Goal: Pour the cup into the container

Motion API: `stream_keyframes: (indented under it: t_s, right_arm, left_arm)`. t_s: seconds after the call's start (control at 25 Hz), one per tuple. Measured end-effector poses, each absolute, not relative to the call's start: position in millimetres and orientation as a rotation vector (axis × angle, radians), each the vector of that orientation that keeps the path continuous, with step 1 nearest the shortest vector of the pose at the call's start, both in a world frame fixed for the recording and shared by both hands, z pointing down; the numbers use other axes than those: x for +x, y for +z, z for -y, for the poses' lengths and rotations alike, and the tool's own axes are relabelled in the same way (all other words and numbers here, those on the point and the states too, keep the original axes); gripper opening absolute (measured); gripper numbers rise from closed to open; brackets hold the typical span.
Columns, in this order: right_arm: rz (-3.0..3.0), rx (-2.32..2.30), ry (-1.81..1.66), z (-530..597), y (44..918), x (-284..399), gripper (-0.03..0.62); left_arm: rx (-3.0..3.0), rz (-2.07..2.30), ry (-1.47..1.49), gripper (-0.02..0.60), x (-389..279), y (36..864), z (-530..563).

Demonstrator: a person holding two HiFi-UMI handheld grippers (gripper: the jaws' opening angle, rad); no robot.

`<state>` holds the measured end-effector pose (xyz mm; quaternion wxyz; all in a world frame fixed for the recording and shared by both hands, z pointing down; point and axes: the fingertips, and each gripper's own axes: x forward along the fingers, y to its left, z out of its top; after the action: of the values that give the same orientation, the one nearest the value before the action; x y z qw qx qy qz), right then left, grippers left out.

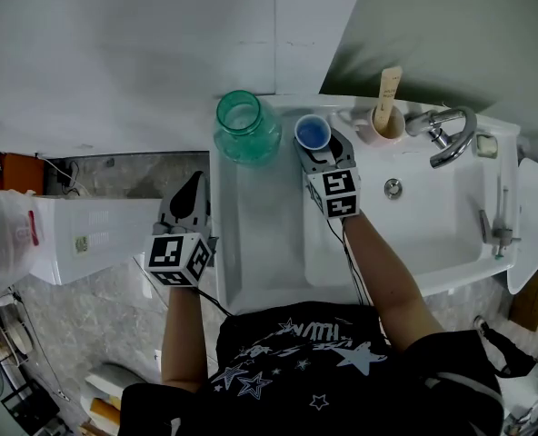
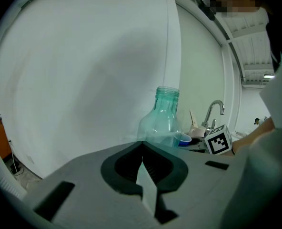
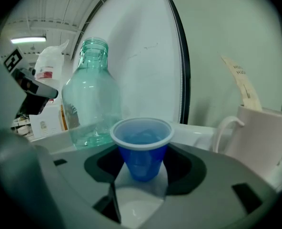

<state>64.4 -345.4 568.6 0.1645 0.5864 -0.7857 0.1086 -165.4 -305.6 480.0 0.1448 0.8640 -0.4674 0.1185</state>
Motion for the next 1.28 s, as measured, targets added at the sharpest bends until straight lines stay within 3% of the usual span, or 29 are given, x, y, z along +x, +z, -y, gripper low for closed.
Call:
stream_keyframes:
  t_s: [1.28]
  right_arm:
    - [2.378,1.45,0.052,332.8,399.4,42.2,0.249]
  left_arm:
    - [2.633,1.325,0.202,0.012,-154.3,422.7,287.3]
